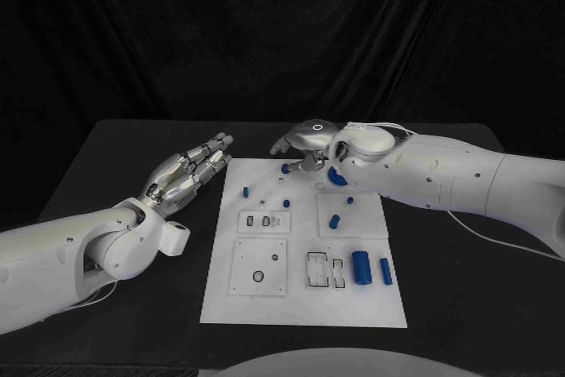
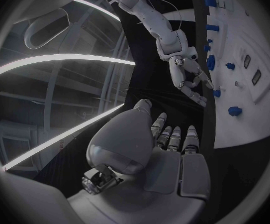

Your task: Assemble the parts on the task board

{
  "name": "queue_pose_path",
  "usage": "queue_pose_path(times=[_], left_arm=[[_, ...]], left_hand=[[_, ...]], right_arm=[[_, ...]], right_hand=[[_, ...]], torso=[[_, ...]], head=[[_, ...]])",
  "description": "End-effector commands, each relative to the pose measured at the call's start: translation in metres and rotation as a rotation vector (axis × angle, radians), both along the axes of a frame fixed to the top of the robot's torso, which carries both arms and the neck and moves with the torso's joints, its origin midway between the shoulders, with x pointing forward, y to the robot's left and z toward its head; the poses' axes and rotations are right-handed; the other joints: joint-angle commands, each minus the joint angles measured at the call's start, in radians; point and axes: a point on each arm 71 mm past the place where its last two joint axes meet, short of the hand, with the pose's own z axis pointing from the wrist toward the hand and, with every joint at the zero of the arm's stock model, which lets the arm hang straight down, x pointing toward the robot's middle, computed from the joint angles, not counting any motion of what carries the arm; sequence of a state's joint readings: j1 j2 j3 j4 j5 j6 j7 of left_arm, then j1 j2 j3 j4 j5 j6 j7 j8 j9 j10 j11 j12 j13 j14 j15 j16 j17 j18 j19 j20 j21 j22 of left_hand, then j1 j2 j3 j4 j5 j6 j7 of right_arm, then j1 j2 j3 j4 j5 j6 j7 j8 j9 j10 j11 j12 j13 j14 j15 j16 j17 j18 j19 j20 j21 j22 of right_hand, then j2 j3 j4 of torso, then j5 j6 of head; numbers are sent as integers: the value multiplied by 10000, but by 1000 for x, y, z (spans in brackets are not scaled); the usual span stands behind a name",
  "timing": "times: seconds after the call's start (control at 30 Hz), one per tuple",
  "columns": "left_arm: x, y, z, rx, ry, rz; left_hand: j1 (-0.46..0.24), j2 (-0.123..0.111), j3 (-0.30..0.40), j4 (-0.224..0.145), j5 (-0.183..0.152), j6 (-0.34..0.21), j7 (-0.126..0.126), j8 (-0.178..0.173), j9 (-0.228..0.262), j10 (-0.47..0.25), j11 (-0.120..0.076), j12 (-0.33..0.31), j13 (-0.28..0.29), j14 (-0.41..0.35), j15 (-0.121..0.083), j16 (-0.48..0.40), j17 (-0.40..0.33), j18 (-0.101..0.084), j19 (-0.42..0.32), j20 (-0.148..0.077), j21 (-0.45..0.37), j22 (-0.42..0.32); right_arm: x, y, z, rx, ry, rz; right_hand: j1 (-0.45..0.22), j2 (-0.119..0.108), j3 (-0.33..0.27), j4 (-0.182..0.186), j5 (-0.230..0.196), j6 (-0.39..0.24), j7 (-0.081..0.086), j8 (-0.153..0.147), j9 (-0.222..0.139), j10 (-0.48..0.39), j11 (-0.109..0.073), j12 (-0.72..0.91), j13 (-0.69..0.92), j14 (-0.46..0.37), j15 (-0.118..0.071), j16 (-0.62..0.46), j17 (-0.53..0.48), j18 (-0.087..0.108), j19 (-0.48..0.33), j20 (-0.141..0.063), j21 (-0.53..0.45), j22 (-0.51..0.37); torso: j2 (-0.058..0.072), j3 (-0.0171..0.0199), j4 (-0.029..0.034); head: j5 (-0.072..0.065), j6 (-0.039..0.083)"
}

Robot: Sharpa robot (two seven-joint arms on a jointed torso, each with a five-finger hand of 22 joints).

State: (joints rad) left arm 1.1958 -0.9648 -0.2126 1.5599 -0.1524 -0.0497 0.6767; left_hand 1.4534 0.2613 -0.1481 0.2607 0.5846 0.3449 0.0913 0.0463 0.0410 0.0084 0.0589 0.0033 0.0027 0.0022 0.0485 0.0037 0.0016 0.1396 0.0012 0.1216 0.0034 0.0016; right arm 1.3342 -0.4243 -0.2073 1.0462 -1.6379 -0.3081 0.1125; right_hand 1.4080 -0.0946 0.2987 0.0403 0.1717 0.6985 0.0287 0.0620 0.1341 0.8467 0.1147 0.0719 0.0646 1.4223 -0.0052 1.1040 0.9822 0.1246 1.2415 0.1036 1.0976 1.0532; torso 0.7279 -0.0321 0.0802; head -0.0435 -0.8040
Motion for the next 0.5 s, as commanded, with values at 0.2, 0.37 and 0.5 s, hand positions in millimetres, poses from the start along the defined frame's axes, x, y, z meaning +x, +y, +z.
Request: queue_pose_path(times=[0.2,0.37,0.5], left_arm=[[-4,6,17,-1316,-1794,120],[-4,10,17,-1258,-1782,214],[-4,12,17,-1257,-1744,272]], left_hand=[[73,29,68,-8,8,25,52,47,7,-25,82,-14,-6,-22,69,-37,-16,66,-12,102,-34,-16],[73,29,68,-8,8,25,52,47,7,-25,82,-14,-6,-22,69,-37,-16,66,-12,102,-34,-16],[73,25,79,-11,6,54,58,55,12,-23,88,-13,-6,-22,78,-37,-16,68,-12,112,-34,-16]], right_arm=[[-3,-12,40,793,-1323,250],[-14,-34,65,738,-1313,20],[-20,-53,71,569,-990,-370]], right_hand=[[38,273,-257,113,-8,1076,513,193,4,864,-98,761,96,-39,-45,75,-73,41,21,-51,-58,156],[144,222,-80,210,106,1908,619,407,77,2746,-581,2036,557,-591,-177,-1551,-1917,303,-654,-134,-1343,-901],[83,141,-234,316,3,2210,605,261,129,2359,-952,4569,2599,-870,-498,-3720,-3856,558,-1242,-369,-3425,-2493]], torso=[[-3,7,-14],[-11,6,-62],[-25,-2,-63]], head=[[13,104],[100,82],[85,86]])
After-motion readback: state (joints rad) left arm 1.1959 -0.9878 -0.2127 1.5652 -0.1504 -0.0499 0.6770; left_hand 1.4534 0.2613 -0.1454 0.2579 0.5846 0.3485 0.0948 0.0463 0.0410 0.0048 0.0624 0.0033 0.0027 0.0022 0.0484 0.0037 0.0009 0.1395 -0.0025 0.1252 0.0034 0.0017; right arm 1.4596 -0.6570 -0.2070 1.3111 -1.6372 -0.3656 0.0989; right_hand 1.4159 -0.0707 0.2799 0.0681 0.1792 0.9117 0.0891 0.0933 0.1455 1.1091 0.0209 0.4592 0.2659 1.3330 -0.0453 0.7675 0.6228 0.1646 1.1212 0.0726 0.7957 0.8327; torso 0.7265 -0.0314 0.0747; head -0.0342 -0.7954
